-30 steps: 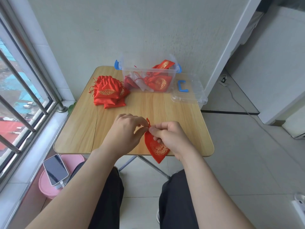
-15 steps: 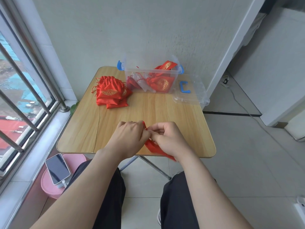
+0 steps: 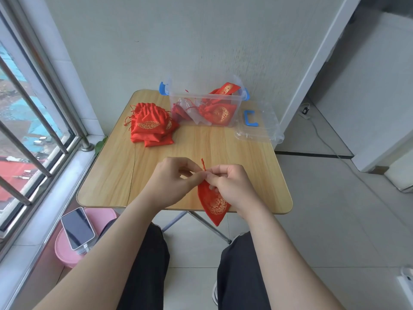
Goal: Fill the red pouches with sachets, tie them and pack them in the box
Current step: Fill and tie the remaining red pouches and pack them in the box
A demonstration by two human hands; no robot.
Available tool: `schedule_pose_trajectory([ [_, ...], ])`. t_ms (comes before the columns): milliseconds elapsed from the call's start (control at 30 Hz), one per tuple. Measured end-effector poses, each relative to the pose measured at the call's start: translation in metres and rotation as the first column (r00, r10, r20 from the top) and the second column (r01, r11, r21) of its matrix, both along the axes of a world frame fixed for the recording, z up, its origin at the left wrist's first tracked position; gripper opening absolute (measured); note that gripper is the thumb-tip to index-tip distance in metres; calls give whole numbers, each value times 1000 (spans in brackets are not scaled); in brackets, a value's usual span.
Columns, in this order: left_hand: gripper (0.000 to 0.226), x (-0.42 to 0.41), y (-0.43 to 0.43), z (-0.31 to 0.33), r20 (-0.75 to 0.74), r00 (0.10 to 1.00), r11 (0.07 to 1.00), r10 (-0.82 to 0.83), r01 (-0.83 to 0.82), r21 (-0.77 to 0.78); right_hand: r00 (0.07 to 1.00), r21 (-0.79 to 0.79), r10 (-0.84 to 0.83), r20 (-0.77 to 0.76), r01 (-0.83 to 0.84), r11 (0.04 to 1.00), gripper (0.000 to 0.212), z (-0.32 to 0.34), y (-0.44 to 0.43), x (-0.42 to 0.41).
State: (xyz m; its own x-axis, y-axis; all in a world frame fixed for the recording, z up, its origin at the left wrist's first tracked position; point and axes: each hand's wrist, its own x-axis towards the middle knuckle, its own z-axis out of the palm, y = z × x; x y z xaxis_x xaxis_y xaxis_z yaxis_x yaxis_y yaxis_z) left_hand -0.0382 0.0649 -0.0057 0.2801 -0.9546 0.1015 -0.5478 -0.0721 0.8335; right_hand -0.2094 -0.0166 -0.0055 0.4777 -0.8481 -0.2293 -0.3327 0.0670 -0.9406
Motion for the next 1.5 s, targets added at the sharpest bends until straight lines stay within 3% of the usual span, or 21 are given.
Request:
schedule_pose_trajectory([
  [133, 12, 0, 0, 0, 4, 1000, 1000, -10, 10, 4, 1000, -38, -1, -10, 0, 999, 9, -2, 0, 1],
  [333, 34, -13, -3, 5, -42, 999, 976, 19, -9, 220, 997, -138, 68, 22, -65, 988, 8, -1, 4, 7],
  [467, 46, -10, -5, 1, -39, 998, 990, 54, -49, 135, 998, -203, 68, -15, -69, 977, 8, -3, 3, 8],
  [600, 28, -3, -2, -2, -30, 996, 996, 82, -83, -26, 998, -215, 51, -49, -60, 975, 7, -4, 0, 5],
  [767, 21, -1, -2, -1, 19, 997, 994, 71, -69, -80, 998, -207, 54, -45, -62, 976, 6, -5, 0, 5],
  [933, 44, -13, -3, 5, -100, 994, 986, 36, -18, 169, 998, -192, 66, -22, -69, 979, 8, -4, 1, 5],
  [1000, 45, -15, -3, 8, -104, 994, 980, 26, -5, 199, 997, -181, 77, -9, -77, 980, 8, -4, 2, 7],
  [1100, 47, -13, -4, 8, -153, 988, 985, 29, -2, 172, 996, -184, 92, -6, -92, 979, 8, -3, 2, 6],
  [1300, 54, -3, -3, 5, -400, 909, 991, 117, -80, 110, 998, -117, 61, 32, -57, 991, 9, 0, 2, 4],
  [1433, 57, -3, 0, 12, -445, 889, 991, 108, -60, 122, 999, -81, 19, 38, -16, 997, 10, 0, 1, 4],
  [1500, 44, -4, 2, 12, -360, 932, 997, 42, -16, 74, 998, -60, 6, 60, -3, 998, 9, 0, 1, 3],
])
